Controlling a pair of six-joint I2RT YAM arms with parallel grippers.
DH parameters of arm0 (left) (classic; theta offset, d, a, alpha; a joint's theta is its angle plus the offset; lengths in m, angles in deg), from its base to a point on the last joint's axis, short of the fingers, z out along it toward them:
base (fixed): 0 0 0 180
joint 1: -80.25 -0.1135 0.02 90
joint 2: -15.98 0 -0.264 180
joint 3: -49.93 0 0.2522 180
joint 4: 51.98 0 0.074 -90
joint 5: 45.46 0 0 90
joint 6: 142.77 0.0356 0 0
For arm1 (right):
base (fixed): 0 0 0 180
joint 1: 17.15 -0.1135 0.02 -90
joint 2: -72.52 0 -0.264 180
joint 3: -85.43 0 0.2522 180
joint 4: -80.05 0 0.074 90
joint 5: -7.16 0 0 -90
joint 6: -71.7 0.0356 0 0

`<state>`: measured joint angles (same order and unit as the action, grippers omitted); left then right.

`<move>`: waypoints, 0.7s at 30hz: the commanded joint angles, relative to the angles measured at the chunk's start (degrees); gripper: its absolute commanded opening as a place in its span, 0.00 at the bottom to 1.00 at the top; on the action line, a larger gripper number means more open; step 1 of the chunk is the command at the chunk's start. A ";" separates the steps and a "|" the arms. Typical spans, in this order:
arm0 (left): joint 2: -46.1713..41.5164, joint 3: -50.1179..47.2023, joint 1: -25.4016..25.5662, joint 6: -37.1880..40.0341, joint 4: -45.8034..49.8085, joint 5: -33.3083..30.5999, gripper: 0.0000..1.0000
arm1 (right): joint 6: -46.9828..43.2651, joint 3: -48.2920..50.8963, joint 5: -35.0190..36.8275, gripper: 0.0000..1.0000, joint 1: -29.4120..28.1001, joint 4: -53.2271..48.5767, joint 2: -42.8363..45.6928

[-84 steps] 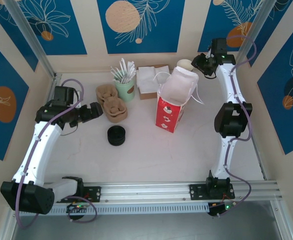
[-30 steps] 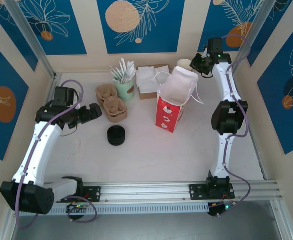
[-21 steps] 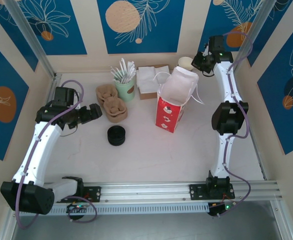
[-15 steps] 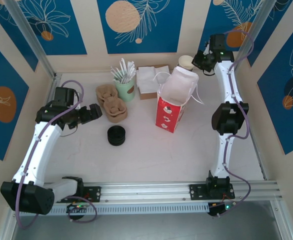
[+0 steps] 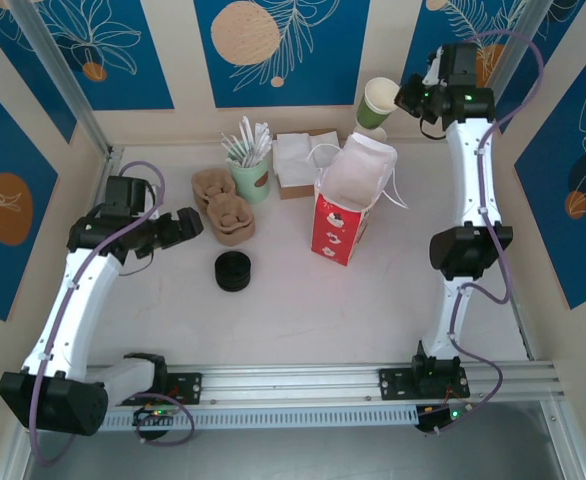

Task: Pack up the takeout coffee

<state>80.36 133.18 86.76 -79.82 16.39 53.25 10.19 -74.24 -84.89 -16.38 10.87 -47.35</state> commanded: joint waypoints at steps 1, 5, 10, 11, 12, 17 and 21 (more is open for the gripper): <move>-1.68 1.62 0.15 0.07 2.19 0.51 1.00 | 0.23 -2.05 -1.90 0.00 0.54 -2.23 5.63; -3.23 2.74 0.20 -0.19 2.43 1.67 1.00 | -0.34 -1.28 -2.09 0.00 1.55 -4.80 11.13; -5.02 3.75 1.12 -0.66 2.07 3.20 1.00 | -1.47 2.67 -2.48 0.00 2.21 -6.67 20.07; -5.27 3.96 1.62 -0.70 2.12 3.48 1.00 | -1.58 3.50 -2.35 0.00 2.37 -7.33 22.04; -5.40 4.19 2.07 -0.71 2.16 3.59 1.00 | -1.76 4.32 -2.31 0.00 2.54 -8.02 23.70; -6.75 4.77 6.84 -0.66 2.20 1.92 1.00 | -2.37 15.92 -0.49 0.00 4.89 -10.70 34.94; -7.58 4.32 12.12 -1.37 1.98 -1.53 1.00 | -3.79 26.83 -0.90 0.00 6.96 -12.77 43.63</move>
<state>73.96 136.40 96.13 -79.97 17.57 54.22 8.47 -53.13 -85.67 -10.54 2.22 -6.70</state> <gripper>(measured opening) 0.998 0.050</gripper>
